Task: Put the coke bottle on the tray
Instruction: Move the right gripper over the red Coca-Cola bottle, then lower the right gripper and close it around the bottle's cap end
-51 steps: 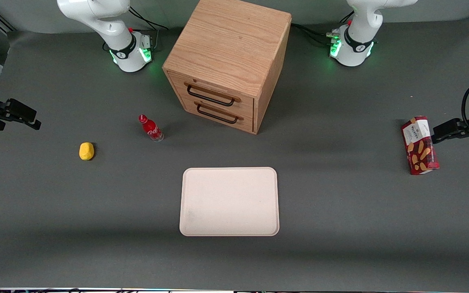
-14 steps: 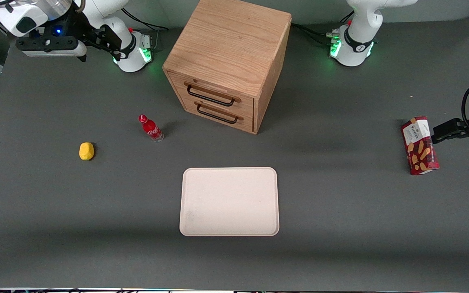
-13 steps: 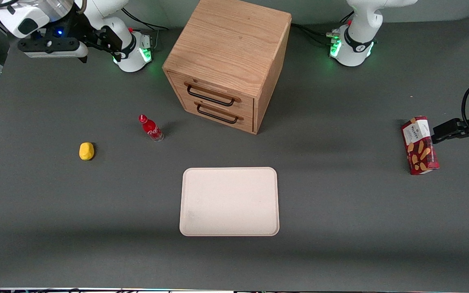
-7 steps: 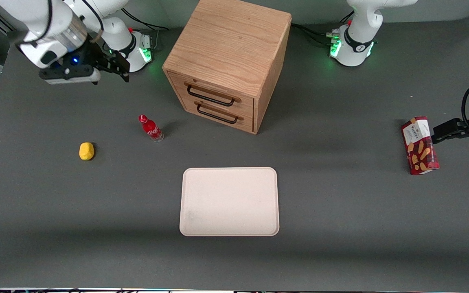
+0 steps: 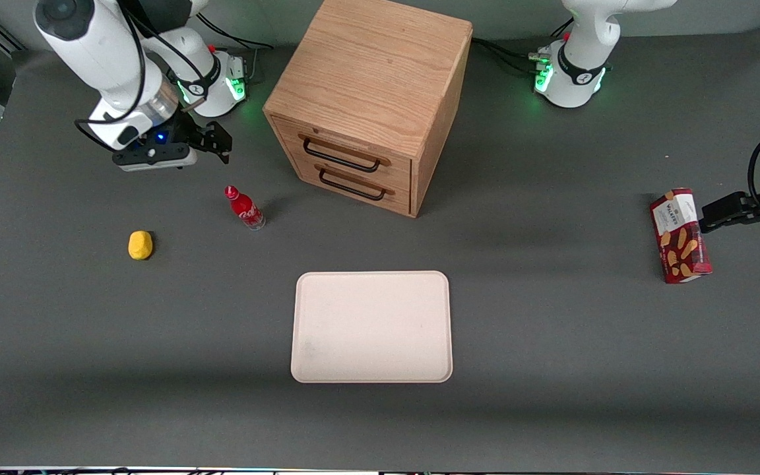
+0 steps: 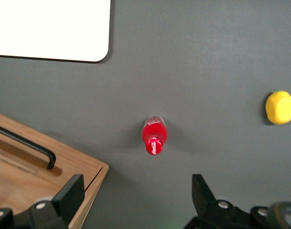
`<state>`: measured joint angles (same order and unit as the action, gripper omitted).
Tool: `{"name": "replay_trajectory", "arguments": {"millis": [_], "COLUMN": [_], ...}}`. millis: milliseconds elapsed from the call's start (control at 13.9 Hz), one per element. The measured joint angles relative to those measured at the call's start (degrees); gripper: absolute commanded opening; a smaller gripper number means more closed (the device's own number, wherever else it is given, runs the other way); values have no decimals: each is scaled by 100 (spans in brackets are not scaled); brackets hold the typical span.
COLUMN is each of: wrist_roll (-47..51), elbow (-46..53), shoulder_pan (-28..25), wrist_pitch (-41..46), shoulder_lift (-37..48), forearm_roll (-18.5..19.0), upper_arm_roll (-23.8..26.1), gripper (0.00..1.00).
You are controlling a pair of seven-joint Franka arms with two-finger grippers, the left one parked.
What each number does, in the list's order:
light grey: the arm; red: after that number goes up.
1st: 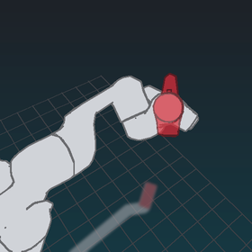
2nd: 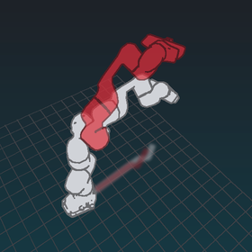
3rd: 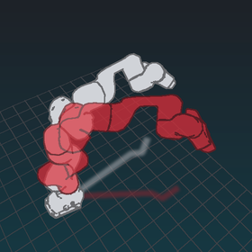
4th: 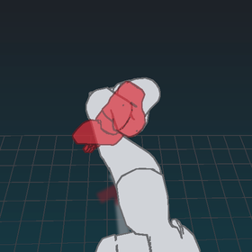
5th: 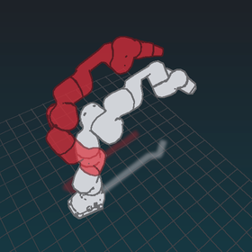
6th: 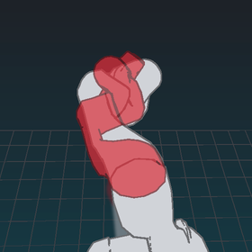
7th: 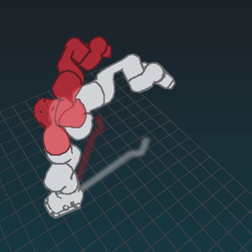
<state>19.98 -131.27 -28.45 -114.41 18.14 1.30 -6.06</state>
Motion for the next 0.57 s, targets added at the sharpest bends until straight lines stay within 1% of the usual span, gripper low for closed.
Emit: {"name": "replay_trajectory", "arguments": {"millis": [359,574], "wrist_roll": [-5,-4], "elbow": [-937,-1325], "shoulder_pan": [24,85], "wrist_pitch": [-1049,-1549], "shoulder_lift": [-22,-118], "forearm_roll": [5,5], "upper_arm_roll": [-36,-88], "gripper": [100,100]}}
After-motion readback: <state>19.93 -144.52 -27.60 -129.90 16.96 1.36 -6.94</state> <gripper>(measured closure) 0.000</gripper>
